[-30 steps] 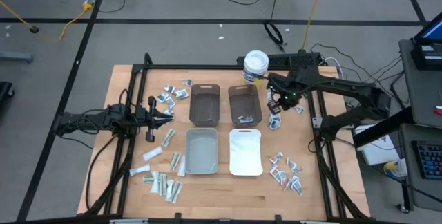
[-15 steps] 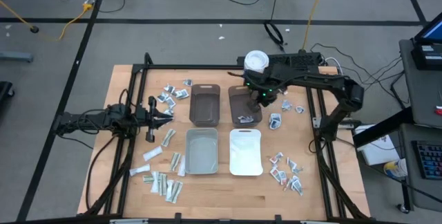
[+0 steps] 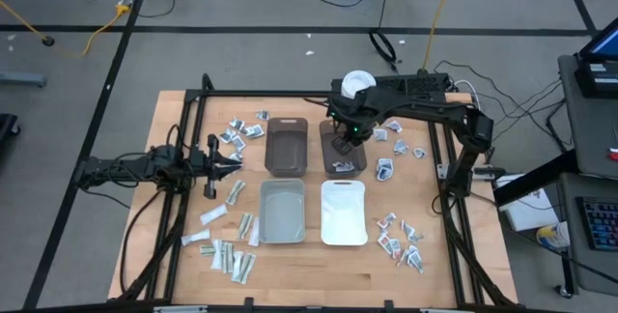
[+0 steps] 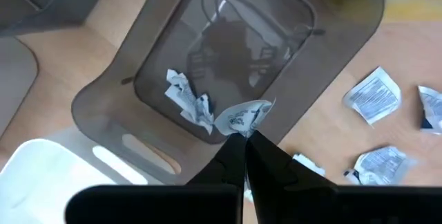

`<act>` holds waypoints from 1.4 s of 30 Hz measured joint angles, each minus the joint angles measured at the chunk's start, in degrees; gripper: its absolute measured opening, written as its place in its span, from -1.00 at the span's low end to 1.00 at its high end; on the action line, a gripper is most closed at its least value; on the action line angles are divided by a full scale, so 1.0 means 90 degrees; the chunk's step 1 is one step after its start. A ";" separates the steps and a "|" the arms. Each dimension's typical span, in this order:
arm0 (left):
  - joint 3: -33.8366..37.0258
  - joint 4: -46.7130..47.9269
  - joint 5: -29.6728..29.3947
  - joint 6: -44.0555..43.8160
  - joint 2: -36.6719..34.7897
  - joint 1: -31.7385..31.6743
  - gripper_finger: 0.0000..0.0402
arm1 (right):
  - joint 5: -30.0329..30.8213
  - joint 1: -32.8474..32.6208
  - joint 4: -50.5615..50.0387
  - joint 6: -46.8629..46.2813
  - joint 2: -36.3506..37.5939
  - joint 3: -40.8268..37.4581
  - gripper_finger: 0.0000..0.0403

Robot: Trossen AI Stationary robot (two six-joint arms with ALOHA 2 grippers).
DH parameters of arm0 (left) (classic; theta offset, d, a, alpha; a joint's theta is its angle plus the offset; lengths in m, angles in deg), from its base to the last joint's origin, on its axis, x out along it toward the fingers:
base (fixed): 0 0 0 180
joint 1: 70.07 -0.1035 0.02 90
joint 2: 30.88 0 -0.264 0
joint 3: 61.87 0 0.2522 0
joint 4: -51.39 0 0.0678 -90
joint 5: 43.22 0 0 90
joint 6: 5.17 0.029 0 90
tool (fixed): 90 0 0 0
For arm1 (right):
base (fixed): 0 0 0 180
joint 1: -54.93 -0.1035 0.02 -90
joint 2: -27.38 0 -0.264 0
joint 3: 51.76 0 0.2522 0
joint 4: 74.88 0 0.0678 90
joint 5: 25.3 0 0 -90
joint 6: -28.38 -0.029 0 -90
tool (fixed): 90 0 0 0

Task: Pick & Place First Aid Supplies
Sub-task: Put the blue pad into the right black bin

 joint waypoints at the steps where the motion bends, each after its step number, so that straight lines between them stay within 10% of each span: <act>1: 0.0000 0.0002 0.0000 0.0000 0.0001 0.0002 -0.77 | 0.0003 -0.0018 0.0091 0.0000 -0.0048 -0.0055 -1.00; 18: 0.0000 0.0002 0.0000 0.0000 0.0001 0.0000 -0.77 | 0.0019 -0.0364 0.1870 -0.0071 -0.0231 -0.1338 -0.94; 42: 0.0000 0.0002 0.0000 0.0000 0.0001 0.0000 -0.77 | 0.0016 -0.0398 0.2082 0.0092 -0.0228 -0.1570 -0.04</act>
